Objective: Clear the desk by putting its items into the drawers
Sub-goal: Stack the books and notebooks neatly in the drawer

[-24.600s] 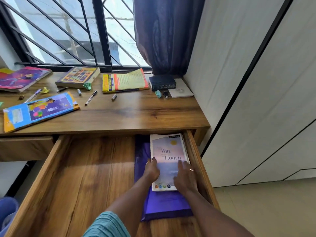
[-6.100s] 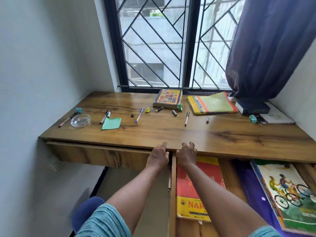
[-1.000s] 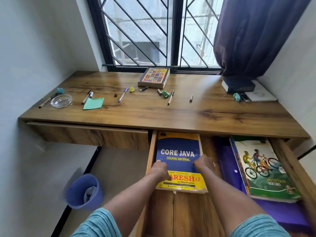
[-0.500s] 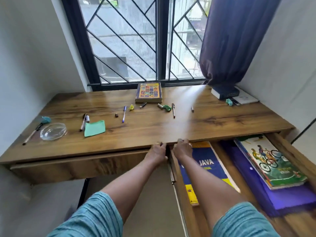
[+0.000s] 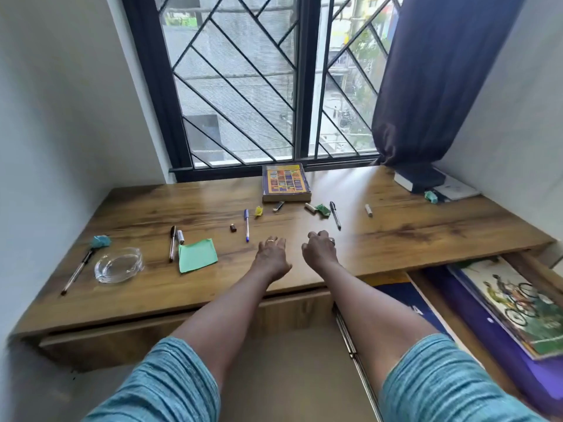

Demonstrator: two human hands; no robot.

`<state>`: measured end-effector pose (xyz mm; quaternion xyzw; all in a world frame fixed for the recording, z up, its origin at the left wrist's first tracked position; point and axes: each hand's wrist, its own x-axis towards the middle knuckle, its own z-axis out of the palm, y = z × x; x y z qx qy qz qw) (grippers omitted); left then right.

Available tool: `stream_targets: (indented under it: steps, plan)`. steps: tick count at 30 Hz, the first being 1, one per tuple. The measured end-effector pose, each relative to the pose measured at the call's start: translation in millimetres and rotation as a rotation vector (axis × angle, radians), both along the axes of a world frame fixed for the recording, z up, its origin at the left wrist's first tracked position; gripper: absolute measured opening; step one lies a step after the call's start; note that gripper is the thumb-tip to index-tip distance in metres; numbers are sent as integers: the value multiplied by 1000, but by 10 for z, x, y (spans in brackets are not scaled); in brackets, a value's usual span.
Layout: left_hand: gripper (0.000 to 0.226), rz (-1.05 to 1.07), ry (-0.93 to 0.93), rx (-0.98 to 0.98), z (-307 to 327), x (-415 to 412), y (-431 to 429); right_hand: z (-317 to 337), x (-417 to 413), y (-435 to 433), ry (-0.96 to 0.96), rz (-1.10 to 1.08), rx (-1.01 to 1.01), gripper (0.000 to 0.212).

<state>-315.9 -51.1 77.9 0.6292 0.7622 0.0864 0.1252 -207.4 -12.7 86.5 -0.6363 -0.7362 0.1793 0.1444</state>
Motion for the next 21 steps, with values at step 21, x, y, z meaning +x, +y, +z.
stream_targets:
  steps: [21]
  plan:
    - [37,413,-320,-114,359,-1071,2767,109,-960,3273,228,-170,-286,39]
